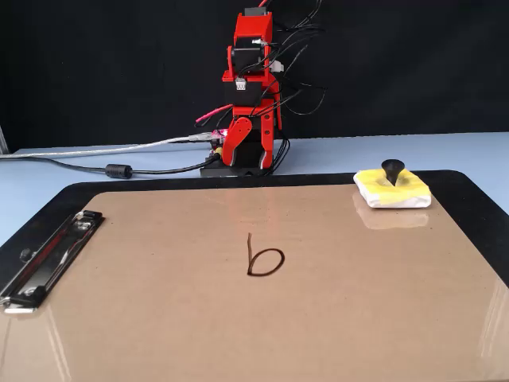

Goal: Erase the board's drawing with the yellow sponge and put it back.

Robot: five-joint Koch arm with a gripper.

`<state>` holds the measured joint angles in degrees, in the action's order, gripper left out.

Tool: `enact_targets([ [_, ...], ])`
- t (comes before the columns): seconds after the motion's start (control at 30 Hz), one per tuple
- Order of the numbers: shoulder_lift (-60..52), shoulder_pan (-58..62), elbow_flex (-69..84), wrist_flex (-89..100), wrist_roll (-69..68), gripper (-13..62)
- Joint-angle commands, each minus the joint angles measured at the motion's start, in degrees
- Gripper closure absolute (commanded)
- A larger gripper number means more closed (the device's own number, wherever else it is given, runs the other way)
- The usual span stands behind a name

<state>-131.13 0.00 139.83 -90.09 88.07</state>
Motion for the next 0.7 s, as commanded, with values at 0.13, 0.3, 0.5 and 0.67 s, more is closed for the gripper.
enact_targets([
  [0.13, -3.5, 0.9, 0.8, -1.6, 0.0, 14.9],
  [0.3, -3.5, 0.9, 0.9, -1.7, 0.0, 15.0],
  [0.5, -3.5, 0.9, 0.8, -1.7, 0.0, 15.2],
  [0.67, -3.2, 0.1, -9.6, 0.7, 0.1, 15.6],
])
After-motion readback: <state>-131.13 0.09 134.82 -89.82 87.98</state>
